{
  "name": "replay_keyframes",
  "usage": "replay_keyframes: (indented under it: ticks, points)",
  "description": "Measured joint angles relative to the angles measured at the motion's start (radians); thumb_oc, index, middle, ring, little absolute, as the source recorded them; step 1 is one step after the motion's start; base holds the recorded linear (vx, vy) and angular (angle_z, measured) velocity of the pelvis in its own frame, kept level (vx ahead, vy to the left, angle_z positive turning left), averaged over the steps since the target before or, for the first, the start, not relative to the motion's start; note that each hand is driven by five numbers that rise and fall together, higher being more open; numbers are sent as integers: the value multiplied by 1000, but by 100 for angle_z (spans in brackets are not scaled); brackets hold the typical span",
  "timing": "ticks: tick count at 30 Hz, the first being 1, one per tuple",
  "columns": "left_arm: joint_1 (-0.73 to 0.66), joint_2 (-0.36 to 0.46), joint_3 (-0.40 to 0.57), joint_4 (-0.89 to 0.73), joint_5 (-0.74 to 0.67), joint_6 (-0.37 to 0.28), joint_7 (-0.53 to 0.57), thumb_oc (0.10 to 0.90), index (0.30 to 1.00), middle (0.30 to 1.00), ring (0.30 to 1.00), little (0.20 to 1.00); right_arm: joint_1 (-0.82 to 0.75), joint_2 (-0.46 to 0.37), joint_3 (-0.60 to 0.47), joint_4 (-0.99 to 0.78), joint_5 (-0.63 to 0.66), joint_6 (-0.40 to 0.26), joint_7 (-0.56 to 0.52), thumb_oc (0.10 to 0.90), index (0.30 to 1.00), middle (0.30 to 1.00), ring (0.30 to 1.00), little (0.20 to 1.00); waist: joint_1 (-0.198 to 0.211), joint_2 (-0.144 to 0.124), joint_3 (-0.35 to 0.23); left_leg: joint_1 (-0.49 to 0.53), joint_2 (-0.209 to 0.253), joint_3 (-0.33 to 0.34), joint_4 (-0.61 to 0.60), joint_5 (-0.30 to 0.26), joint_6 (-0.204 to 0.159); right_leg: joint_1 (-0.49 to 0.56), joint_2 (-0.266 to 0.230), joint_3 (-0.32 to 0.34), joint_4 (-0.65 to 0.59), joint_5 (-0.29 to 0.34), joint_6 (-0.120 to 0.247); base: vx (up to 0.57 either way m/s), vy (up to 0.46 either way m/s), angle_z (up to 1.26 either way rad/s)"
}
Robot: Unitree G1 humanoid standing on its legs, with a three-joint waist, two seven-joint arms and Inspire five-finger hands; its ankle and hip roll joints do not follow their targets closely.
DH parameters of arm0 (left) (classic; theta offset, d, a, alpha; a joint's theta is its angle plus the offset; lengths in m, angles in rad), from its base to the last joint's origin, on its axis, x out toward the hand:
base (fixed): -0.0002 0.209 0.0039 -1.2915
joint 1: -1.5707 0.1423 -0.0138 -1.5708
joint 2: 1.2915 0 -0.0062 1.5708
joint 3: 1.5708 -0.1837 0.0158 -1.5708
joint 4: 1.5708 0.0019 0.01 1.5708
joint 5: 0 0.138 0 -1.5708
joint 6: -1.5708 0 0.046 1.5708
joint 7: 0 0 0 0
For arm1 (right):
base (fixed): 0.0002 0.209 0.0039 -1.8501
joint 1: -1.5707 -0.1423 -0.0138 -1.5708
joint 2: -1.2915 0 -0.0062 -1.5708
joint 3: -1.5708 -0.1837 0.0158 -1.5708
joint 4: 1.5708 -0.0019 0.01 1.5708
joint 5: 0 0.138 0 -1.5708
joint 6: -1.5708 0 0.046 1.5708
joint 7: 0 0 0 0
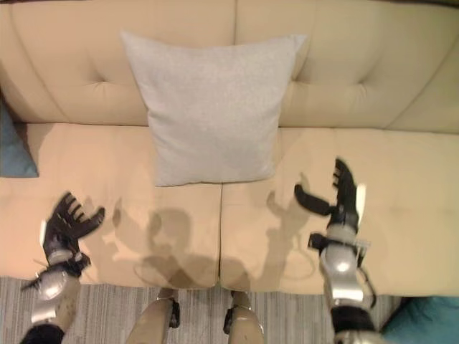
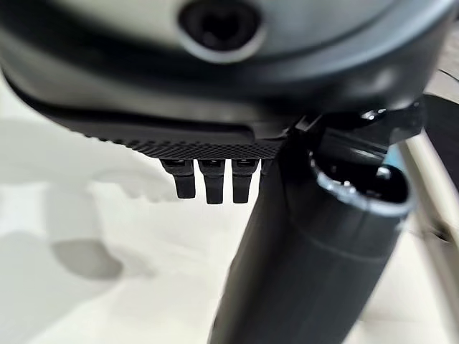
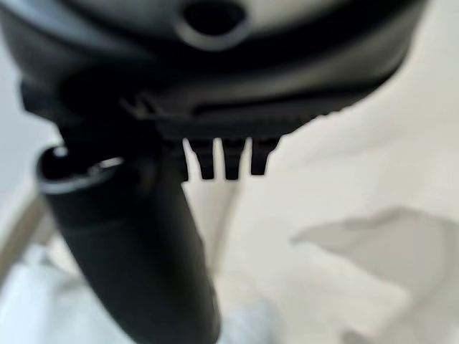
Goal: Pick up all the scattered cushions and arrange them neatly on the sofa.
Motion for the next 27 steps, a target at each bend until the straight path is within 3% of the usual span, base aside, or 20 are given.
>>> replay_keyframes:
  ticks: [2,3,5,8,13,14,16,17,18,19,20,21,23,26,27]
  points:
    - [81,-19,-19,74,50,23,-37,800,900,900,900,900,61,45,5,6,-26,0,20,800,900,900,900,900,0,2,-1,34,20,1,0,-18,-8,41,21,-13,0,-12,-6,0,-104,5]
    - [156,-47,-34,166,84,61,-66,800,900,900,900,900,121,47,35,41,-52,4,43,800,900,900,900,900,5,1,-4,94,34,2,-1,-49,-6,103,33,-15,-1,-18,-13,-11,-118,5]
    - [215,-73,-44,241,115,81,-82,800,900,900,900,900,159,47,36,61,-58,3,59,800,900,900,900,900,12,9,-34,117,37,4,-1,-63,-4,125,35,-14,-1,-21,-19,-32,-108,-1]
    - [229,-79,-69,332,176,96,-91,800,900,900,900,900,160,44,48,160,-57,9,63,800,900,900,900,900,21,32,-60,157,45,3,-2,-63,-4,175,45,-26,-1,-20,-18,-42,-96,12]
    - [214,-88,-76,345,227,101,-81,800,900,900,900,900,172,31,130,234,-60,21,83,800,900,900,900,900,28,66,-96,197,72,1,18,-53,-17,241,75,-56,2,-35,-42,-174,-66,15]
    - [172,-89,-78,371,229,100,-72,800,900,900,900,900,158,31,170,246,-61,22,87,800,900,900,900,900,28,70,-98,191,85,-7,41,-36,-43,237,91,-68,31,-46,-68,-266,-10,11]
    - [136,-93,-80,384,229,100,-71,800,900,900,900,900,147,31,184,266,-63,24,91,800,900,900,900,900,27,73,-100,191,101,-22,42,-28,-59,233,98,-82,49,-62,-90,-226,26,10]
    - [121,-93,-86,388,231,98,-71,800,900,900,900,900,144,32,186,270,-63,26,91,800,900,900,900,900,22,62,-98,190,106,-25,36,-26,-115,218,87,-96,51,-53,-130,-158,54,14]
    - [101,-95,-85,405,242,98,-70,800,900,900,900,900,139,37,187,273,-64,31,91,800,900,900,900,900,16,38,-98,181,99,-23,58,-41,-177,216,66,-100,42,-39,-137,-125,89,-17]
    - [59,-100,-84,446,250,102,-72,800,900,900,900,900,108,47,195,270,-66,47,100,800,900,900,900,900,17,-49,-64,180,15,-5,322,-161,-64,228,-18,-60,29,3,-121,-121,120,-21]
    - [59,-100,-84,447,250,102,-72,800,900,900,900,900,107,47,194,269,-66,46,100,800,900,900,900,900,17,-52,-62,180,13,-4,330,-163,-64,229,-22,-59,28,3,-120,-127,147,-1]
    - [59,-131,-84,455,252,103,-72,800,900,900,900,900,105,19,186,257,-69,43,102,800,900,900,900,900,-33,-49,-65,258,1,-18,414,-239,-78,254,-49,-75,19,7,-99,-101,154,21]
    - [57,-144,-87,454,250,103,-74,800,900,900,900,900,98,6,176,269,-71,65,101,800,900,900,900,900,-36,-27,-78,334,-7,-60,372,-308,-78,259,-52,-67,20,20,-82,-108,160,4]
    - [29,-141,-106,454,250,103,-72,800,900,900,900,900,98,-8,168,281,-101,72,104,800,900,900,900,900,-59,-7,-85,432,-29,-42,156,-329,-4,247,-70,-68,27,45,-40,-196,223,8]
    - [20,-131,-117,454,250,103,-70,800,900,900,900,900,96,2,166,292,-105,72,103,800,900,900,900,900,-59,-24,-85,441,-54,-46,121,-304,32,230,-93,-65,39,52,-28,-239,227,11]
